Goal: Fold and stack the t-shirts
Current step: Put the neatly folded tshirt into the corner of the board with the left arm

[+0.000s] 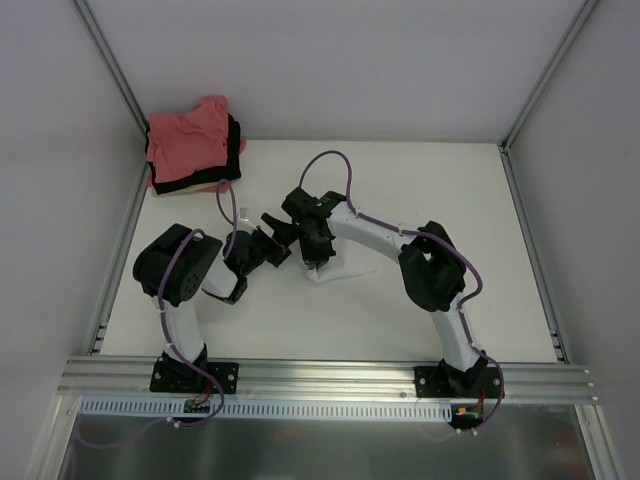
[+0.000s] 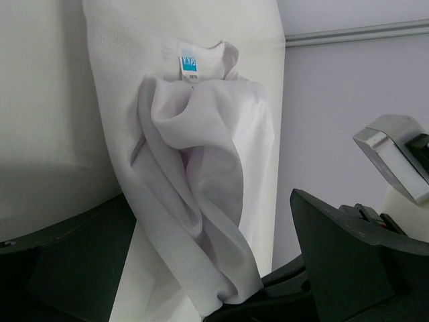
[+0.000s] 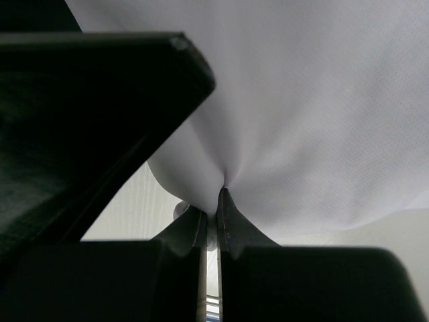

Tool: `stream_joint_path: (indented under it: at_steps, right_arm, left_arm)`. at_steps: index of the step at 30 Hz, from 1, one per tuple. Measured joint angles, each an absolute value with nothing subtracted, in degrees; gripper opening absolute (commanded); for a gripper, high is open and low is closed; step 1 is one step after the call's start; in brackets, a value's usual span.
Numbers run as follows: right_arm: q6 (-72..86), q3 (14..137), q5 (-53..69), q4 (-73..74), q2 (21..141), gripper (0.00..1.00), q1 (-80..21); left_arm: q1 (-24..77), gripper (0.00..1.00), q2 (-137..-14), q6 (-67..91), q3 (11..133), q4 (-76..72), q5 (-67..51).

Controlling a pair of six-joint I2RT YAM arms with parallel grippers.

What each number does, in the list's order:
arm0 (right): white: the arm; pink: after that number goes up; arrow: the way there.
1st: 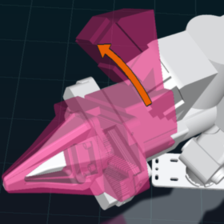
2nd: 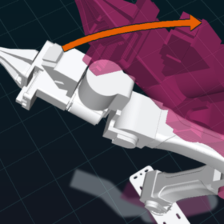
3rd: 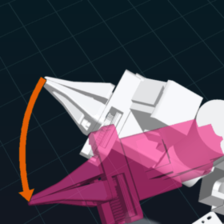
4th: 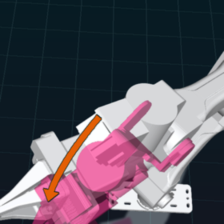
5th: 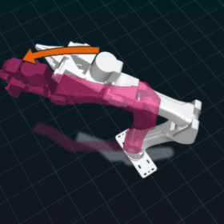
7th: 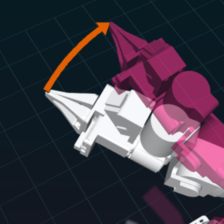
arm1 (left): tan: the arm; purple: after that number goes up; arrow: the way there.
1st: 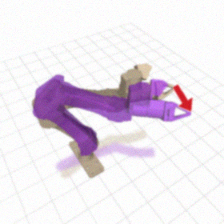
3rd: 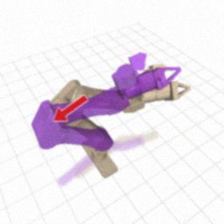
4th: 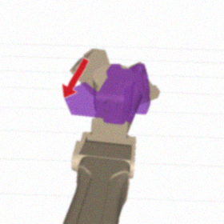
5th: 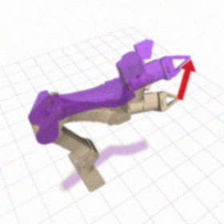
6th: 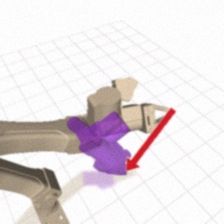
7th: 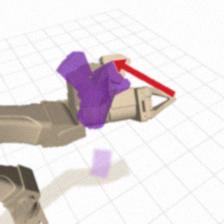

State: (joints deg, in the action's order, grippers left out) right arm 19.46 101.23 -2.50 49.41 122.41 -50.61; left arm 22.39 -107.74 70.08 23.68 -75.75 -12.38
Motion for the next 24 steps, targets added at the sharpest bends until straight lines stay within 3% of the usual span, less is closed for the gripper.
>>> stream_joint_path:
  at_steps: [5, 8, 9, 11, 12, 13, 14, 16, 17, 24]
  right_arm:
    - [19.5, 101.2, -2.0, 49.2, 122.2, 0.01, -50.7]
    - [19.4, 101.2, -1.6, 49.2, 122.2, 0.01, -50.7]
    - [19.4, 101.2, -1.5, 49.2, 122.2, 0.01, -50.7]
    - [19.4, 101.2, -1.4, 49.1, 122.2, 0.01, -50.7]
    - [19.4, 101.2, -1.4, 49.0, 122.2, 0.02, -50.7]
    - [19.4, 101.2, -1.2, 48.7, 122.2, 0.08, -50.7]
    - [19.4, 101.2, -1.2, 48.6, 122.2, 0.39, -50.7]
    - [19.6, 101.2, -1.1, 48.6, 122.1, 0.74, -50.8]
    - [19.6, 101.2, -1.2, 48.6, 122.1, 0.83, -50.8]
    - [18.9, 95.9, -2.9, 48.4, 114.4, 0.91, -51.2]
  left_arm:
    - [22.4, 0.9, -109.3, 70.1, 25.5, -75.8, -13.0]
    - [22.4, 0.6, -110.5, 69.6, 26.3, -75.6, -13.2]
    - [22.4, 0.33, -111.4, 69.7, 26.6, -75.7, -13.3]
    - [22.0, 0.05, -112.9, 69.3, 26.8, -75.0, -13.3]
    - [22.0, 0.0, -113.7, 69.1, 26.8, -74.5, -13.4]
    - [22.0, 0.0, -114.3, 68.9, 26.8, -74.3, -13.7]
    - [22.0, 0.0, -114.4, 68.7, 26.9, -74.4, -14.1]
    - [21.9, 0.0, -114.3, 67.9, 27.2, -74.4, -14.4]
    - [21.7, 0.0, -114.3, 67.6, 27.2, -74.3, -14.5]
    - [20.5, 0.0, -111.4, 63.3, 27.4, -72.8, -15.2]
